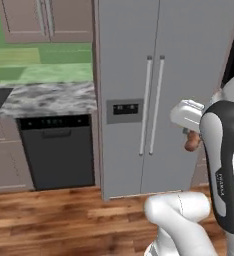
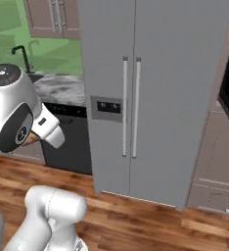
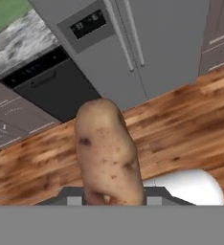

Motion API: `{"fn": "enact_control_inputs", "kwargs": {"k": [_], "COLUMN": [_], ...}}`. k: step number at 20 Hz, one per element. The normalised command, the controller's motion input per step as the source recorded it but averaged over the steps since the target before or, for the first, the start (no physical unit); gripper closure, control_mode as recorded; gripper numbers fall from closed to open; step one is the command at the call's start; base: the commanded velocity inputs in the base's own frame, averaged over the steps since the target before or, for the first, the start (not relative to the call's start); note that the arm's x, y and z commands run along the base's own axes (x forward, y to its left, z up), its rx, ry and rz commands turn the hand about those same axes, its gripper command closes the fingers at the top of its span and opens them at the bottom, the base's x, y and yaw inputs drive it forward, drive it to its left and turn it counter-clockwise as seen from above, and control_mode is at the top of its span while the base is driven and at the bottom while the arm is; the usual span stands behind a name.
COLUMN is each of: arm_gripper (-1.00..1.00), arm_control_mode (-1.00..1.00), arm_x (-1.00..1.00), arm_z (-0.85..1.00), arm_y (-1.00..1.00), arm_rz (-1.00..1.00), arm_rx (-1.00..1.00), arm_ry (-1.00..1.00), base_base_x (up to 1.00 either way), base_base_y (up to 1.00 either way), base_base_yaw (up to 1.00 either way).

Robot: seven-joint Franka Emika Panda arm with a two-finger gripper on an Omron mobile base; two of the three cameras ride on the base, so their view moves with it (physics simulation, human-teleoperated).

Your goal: Retrieve the reheated potato from the microwave, then place the potato, cheese, and condiment on the cutting board.

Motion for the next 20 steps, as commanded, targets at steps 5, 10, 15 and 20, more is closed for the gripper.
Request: {"fn": "enact_control_inputs", "kwargs": {"k": [5, 10, 15, 20], "arm_gripper": [1.0, 1.0, 1.0, 1.0], "arm_control_mode": [1.0, 1.0, 1.0, 1.0], "arm_x": [0.0, 0.0, 0.0, 0.0], "arm_z": [0.0, 0.0, 0.0, 0.0], "arm_y": [0.0, 0.0, 0.0, 0.0], "arm_rz": [0.0, 0.0, 0.0, 0.0], "arm_rx": [0.0, 0.0, 0.0, 0.0], "arm_ry": [0.0, 0.0, 0.0, 0.0], "base_base_x": [0.01, 0.0, 0.0, 0.03], "base_base_y": [0.01, 0.0, 0.0, 0.0], "base_base_yaw": [0.8, 0.94, 0.93, 0.81]}}
